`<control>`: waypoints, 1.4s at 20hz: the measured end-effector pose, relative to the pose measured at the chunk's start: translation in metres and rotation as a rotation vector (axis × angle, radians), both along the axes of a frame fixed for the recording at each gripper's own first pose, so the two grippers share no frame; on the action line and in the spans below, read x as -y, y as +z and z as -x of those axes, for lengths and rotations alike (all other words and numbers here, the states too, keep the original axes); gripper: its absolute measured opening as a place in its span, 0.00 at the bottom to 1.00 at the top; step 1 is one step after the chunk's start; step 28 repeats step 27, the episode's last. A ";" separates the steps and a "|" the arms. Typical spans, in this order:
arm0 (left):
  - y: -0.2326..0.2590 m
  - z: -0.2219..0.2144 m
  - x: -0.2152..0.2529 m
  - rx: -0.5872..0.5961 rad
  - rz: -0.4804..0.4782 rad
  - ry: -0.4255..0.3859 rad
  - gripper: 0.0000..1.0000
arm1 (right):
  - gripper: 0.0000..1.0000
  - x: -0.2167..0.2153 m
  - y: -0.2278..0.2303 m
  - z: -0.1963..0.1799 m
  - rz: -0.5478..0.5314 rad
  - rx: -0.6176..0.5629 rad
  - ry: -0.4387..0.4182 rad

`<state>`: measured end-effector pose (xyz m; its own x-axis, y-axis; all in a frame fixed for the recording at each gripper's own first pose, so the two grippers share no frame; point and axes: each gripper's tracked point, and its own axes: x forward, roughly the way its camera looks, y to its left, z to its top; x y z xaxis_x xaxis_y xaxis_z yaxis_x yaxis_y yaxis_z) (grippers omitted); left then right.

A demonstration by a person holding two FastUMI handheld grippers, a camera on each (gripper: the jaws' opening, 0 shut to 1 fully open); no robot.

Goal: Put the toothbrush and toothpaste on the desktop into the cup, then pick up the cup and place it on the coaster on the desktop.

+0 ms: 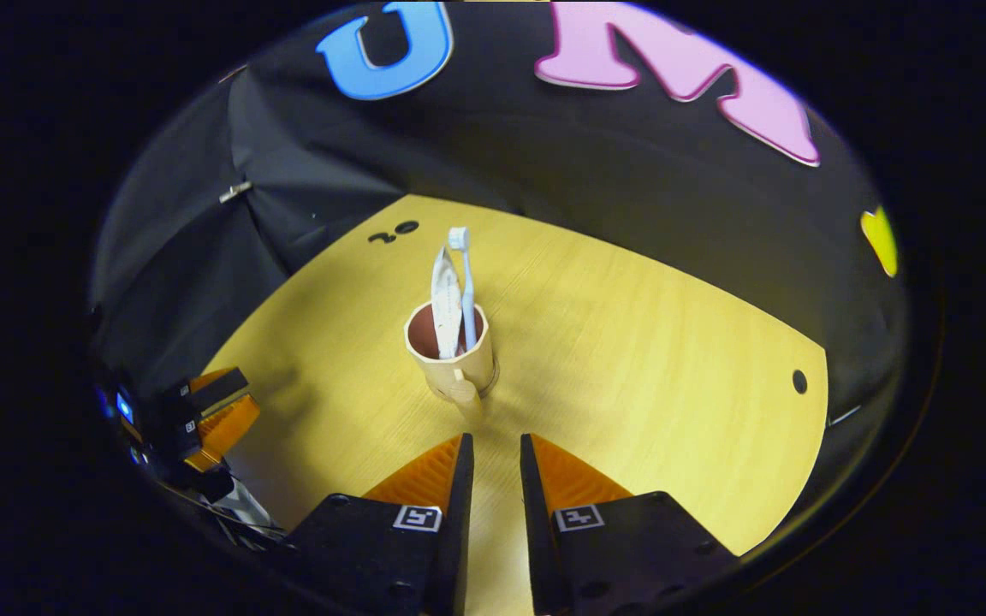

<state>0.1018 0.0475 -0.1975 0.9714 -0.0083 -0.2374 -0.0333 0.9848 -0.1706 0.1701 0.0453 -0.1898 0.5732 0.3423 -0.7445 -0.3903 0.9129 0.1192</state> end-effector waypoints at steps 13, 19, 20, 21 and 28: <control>0.152 0.042 0.015 0.100 -0.022 -0.059 0.65 | 0.30 0.006 0.124 0.096 -0.197 0.234 -0.126; 0.164 0.056 0.020 0.098 -0.051 -0.093 0.64 | 0.31 0.006 0.143 0.121 -0.211 0.316 -0.174; 0.164 0.058 0.022 0.094 -0.052 -0.101 0.64 | 0.22 0.006 0.144 0.123 -0.208 0.327 -0.177; 0.164 0.059 0.025 0.091 -0.057 -0.108 0.64 | 0.24 0.006 0.145 0.126 -0.201 0.336 -0.180; 0.174 0.068 0.036 0.119 -0.097 -0.146 0.64 | 0.36 -0.003 0.150 0.140 -0.197 0.398 -0.185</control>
